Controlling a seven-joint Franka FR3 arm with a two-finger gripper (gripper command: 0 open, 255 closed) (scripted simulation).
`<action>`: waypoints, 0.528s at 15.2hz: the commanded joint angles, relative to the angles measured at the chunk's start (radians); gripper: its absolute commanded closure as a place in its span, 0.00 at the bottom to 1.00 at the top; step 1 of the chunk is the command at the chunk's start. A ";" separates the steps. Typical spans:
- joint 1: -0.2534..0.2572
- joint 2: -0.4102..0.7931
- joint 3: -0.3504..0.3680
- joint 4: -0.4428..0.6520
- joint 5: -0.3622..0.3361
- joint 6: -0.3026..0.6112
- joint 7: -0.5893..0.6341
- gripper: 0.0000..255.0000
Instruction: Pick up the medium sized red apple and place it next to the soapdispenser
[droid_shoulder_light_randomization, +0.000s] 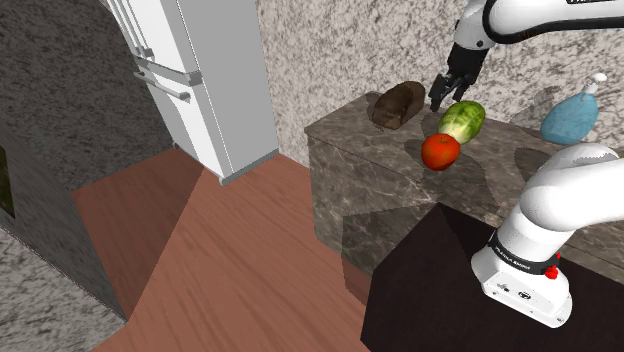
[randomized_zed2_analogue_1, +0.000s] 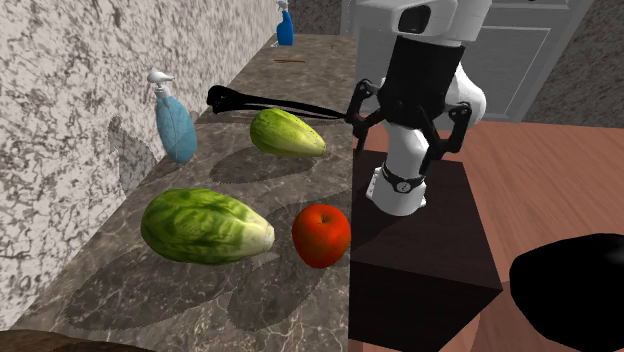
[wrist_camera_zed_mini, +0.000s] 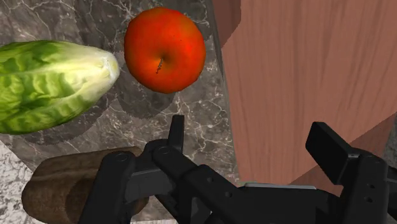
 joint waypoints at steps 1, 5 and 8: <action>-0.037 -0.055 -0.023 -0.092 -0.029 0.094 0.016 0.00; -0.126 -0.125 -0.083 -0.257 -0.095 0.295 0.043 0.00; -0.207 -0.142 -0.137 -0.368 -0.151 0.468 0.058 0.00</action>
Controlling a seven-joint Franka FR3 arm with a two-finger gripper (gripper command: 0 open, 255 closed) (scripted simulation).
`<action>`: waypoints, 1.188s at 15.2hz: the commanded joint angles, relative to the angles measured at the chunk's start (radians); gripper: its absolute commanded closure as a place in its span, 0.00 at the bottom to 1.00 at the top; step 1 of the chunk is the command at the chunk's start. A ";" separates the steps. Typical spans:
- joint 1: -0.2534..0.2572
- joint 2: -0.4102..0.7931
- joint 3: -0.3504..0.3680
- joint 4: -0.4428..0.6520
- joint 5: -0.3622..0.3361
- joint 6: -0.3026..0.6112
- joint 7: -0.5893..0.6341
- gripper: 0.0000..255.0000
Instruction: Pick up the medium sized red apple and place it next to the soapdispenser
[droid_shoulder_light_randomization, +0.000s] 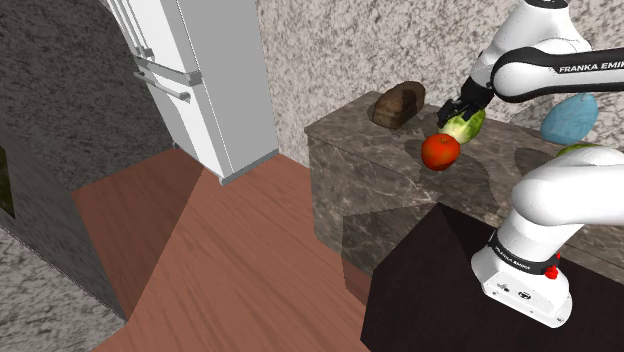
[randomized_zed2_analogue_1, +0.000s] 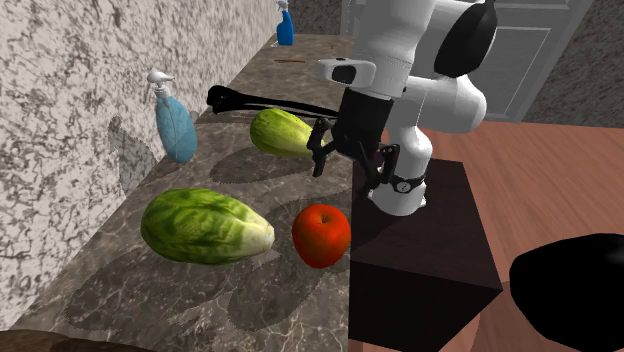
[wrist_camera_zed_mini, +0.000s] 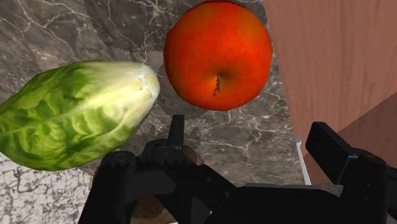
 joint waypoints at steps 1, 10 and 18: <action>-0.045 -0.003 -0.029 -0.059 -0.031 0.103 0.009 0.00; -0.058 0.141 -0.054 -0.093 -0.065 0.281 0.020 0.00; -0.058 0.141 -0.054 -0.092 -0.065 0.281 0.020 1.00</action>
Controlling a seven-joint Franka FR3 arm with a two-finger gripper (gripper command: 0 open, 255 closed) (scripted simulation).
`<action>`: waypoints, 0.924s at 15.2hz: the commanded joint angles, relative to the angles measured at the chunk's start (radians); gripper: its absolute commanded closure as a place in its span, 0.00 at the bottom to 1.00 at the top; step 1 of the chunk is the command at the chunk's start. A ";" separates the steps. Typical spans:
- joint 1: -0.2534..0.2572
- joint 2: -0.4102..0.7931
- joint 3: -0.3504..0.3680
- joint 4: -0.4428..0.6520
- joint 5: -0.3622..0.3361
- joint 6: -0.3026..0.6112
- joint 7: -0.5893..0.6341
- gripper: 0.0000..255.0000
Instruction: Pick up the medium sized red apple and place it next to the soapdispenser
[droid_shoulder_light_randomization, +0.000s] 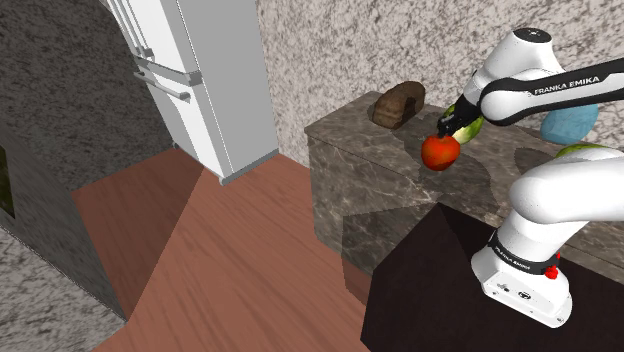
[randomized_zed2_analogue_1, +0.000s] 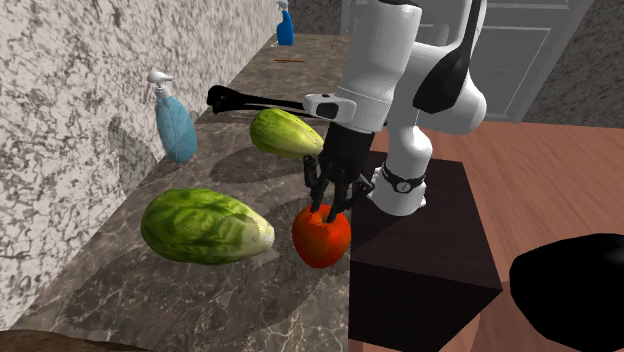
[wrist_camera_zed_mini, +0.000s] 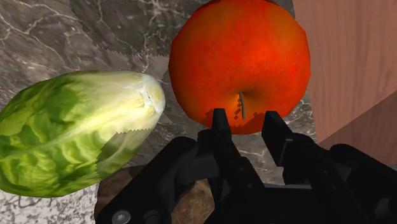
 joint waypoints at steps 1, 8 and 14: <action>0.000 0.000 0.000 0.000 0.000 0.000 0.000 1.00; 0.000 0.000 0.000 0.000 0.000 0.000 0.000 1.00; 0.020 -0.053 0.015 0.060 0.027 -0.112 -0.006 1.00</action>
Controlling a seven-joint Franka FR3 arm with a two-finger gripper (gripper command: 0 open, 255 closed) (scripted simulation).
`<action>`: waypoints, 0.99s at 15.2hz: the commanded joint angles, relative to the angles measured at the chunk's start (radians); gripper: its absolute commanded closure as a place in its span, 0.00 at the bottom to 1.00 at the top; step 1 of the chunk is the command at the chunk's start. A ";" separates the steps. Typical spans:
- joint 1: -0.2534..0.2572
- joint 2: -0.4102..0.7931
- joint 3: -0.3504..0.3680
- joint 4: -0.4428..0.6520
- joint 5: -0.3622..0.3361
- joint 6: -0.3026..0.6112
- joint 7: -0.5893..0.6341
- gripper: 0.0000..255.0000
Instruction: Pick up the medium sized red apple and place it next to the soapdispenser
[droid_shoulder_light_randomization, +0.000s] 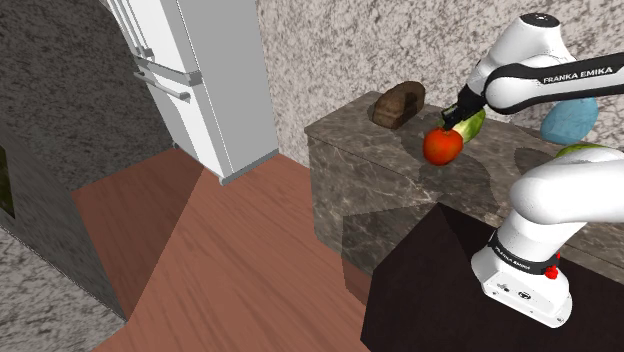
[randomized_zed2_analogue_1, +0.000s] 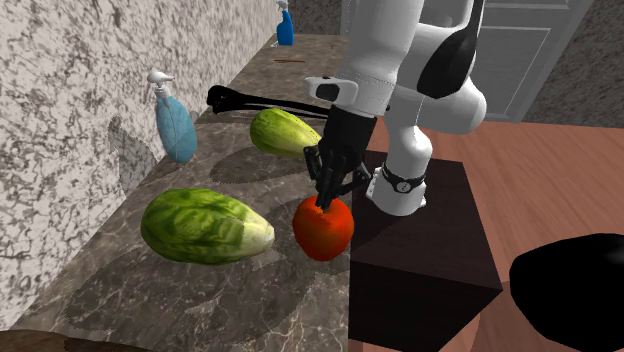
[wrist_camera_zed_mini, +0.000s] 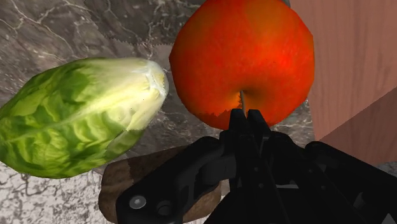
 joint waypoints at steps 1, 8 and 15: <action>0.008 -0.010 0.007 0.021 0.009 -0.031 0.001 1.00; 0.027 -0.041 0.026 0.102 0.036 -0.143 -0.005 1.00; 0.043 -0.052 0.044 0.191 0.060 -0.241 -0.010 1.00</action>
